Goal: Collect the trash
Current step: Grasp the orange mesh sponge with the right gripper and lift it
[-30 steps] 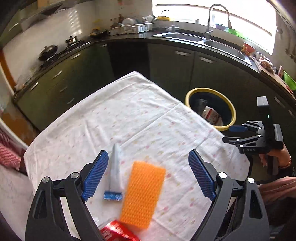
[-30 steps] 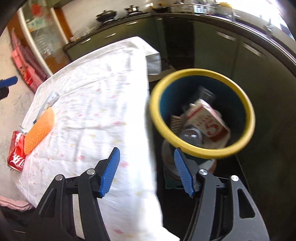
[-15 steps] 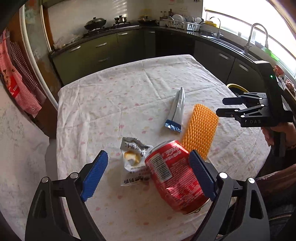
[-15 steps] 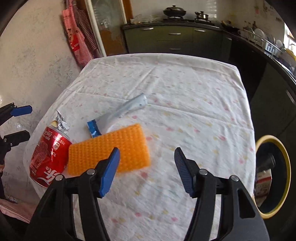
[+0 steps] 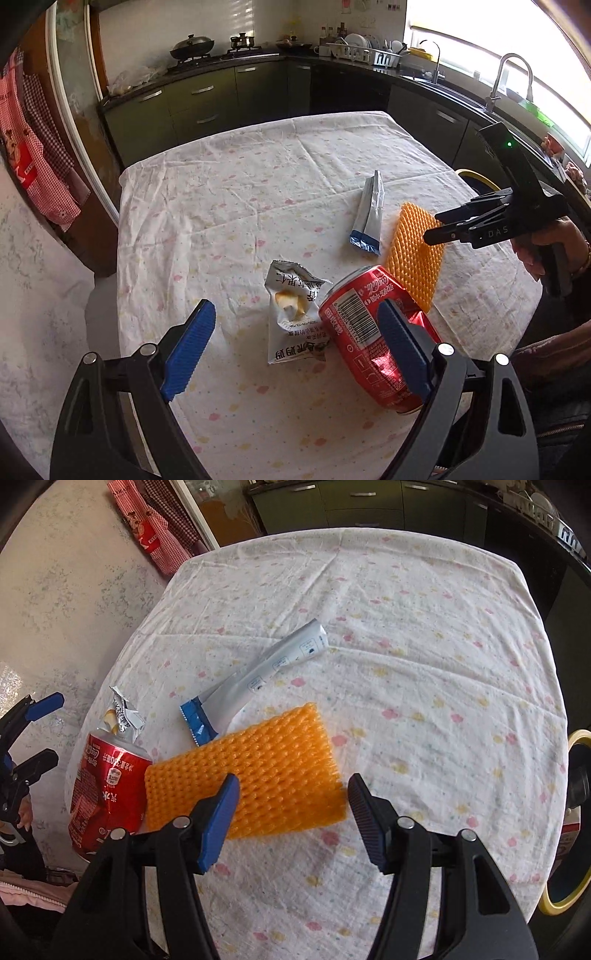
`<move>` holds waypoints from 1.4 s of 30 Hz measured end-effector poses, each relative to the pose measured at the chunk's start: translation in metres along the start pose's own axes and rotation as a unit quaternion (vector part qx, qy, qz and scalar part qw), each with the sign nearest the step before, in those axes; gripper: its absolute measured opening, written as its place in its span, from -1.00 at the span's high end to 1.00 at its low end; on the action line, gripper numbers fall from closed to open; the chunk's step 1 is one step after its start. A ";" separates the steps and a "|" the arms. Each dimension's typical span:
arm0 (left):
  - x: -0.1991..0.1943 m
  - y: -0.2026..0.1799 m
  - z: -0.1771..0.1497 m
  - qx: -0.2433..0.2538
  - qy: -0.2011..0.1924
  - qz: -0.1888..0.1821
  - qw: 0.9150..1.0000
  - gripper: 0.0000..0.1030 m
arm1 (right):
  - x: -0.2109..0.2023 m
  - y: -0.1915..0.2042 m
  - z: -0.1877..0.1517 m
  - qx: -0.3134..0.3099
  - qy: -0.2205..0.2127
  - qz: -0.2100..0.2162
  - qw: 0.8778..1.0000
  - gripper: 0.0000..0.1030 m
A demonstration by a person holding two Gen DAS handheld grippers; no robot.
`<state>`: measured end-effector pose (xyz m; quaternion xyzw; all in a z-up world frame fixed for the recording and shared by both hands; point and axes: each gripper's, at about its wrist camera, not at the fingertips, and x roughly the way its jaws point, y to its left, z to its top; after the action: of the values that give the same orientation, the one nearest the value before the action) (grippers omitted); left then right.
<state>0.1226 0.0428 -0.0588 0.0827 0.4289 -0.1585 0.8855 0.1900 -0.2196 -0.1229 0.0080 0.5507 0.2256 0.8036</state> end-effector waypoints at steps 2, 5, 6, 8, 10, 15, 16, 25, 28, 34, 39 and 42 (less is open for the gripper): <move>-0.001 -0.001 0.000 0.003 -0.001 0.000 1.000 -0.71 | -0.003 0.003 -0.001 -0.004 -0.004 0.002 1.000 -0.13; -0.001 -0.002 0.001 0.008 0.000 0.001 1.000 -0.71 | -0.009 0.008 0.000 -0.008 -0.009 0.023 1.000 -0.13; -0.001 -0.003 0.001 0.008 0.000 0.002 1.000 -0.71 | -0.012 0.010 -0.001 -0.009 -0.011 0.027 1.000 -0.13; -0.001 -0.003 0.002 0.007 0.000 0.002 1.000 -0.71 | -0.018 0.012 0.000 -0.011 -0.016 0.036 0.999 -0.13; -0.001 -0.004 0.002 0.008 -0.001 0.004 1.000 -0.71 | -0.022 0.013 0.000 -0.011 -0.016 0.057 0.998 -0.13; -0.001 -0.008 0.003 0.012 -0.001 0.006 1.000 -0.71 | -0.027 0.016 0.001 -0.018 -0.015 0.093 0.995 -0.11; -0.001 -0.008 0.003 0.013 -0.001 0.006 1.000 -0.71 | -0.027 0.016 0.001 -0.020 -0.014 0.098 0.995 -0.07; 0.001 -0.009 0.004 0.014 0.002 0.003 1.000 -0.71 | -0.024 0.018 -0.003 -0.035 -0.019 0.085 0.996 0.95; 0.002 -0.010 0.005 0.017 0.002 0.003 1.000 -0.71 | -0.033 0.016 -0.005 -0.036 -0.032 0.084 0.995 0.96; 0.003 -0.010 0.007 0.017 0.001 0.004 1.000 -0.71 | -0.053 0.004 -0.008 -0.020 -0.059 0.073 0.995 0.97; 0.001 -0.013 0.009 0.024 -0.002 0.005 1.000 -0.71 | -0.073 -0.003 -0.013 -0.015 -0.077 0.060 0.995 0.97; 0.000 -0.016 0.012 0.027 -0.003 0.005 1.000 -0.71 | -0.087 -0.003 -0.015 -0.017 -0.091 0.052 0.994 0.97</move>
<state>0.1255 0.0244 -0.0519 0.1082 0.4211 -0.1660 0.8851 0.1525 -0.2582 -0.0531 0.0436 0.4702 0.2746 0.8376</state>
